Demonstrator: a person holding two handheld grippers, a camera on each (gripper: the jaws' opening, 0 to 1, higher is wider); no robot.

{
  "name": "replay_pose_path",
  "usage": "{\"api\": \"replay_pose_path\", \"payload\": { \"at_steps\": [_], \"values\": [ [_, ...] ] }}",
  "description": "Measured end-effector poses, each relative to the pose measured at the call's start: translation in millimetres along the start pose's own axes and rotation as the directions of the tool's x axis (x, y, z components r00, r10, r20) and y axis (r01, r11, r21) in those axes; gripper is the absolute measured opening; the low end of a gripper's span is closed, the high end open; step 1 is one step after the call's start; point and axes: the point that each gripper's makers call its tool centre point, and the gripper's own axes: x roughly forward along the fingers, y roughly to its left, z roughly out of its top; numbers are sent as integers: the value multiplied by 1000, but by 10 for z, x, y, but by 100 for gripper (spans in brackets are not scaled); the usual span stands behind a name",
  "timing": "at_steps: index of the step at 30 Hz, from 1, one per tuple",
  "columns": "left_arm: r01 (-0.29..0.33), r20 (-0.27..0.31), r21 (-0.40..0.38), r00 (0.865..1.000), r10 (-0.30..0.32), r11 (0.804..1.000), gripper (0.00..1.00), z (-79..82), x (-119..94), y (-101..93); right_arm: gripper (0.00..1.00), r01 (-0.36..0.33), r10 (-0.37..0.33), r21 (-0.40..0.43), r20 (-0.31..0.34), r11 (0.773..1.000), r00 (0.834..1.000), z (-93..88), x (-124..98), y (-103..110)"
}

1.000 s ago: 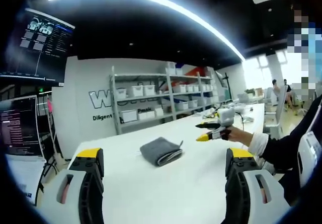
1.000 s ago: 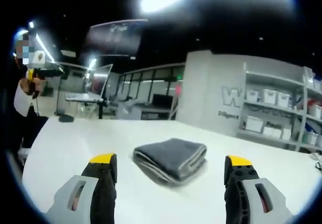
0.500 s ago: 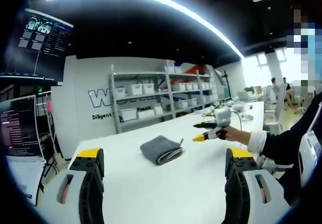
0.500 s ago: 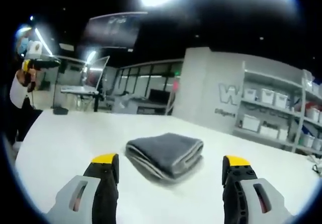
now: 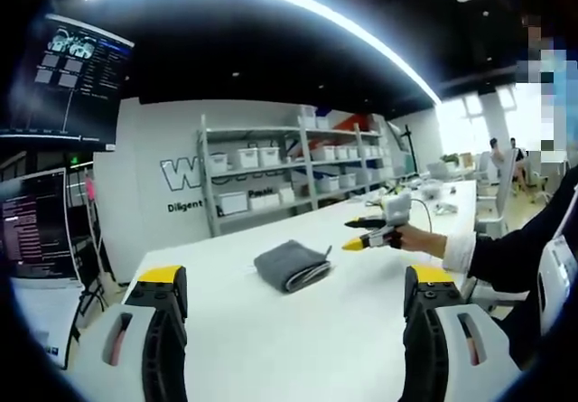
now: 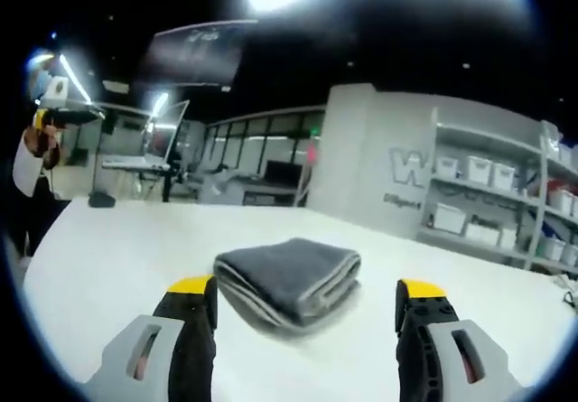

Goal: Open the folded towel by lifting each exposed corner and separating the folded layers until the towel lies flat within the target outline without major curled edges

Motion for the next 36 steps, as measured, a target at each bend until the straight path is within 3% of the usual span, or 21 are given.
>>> {"api": "replay_pose_path", "payload": {
  "at_steps": [15, 36],
  "values": [
    [20, 14, -8, 1000, -19, 1000, 95, 23, 5, -49, 73, 3, -3, -28, -22, 1000, 1000, -68, 70, -70],
    [15, 19, -5, 1000, -15, 1000, 97, 48, -2, -27, 58, -2, -2, -73, -58, 997, 998, -165, 142, -80]
  ]
}}
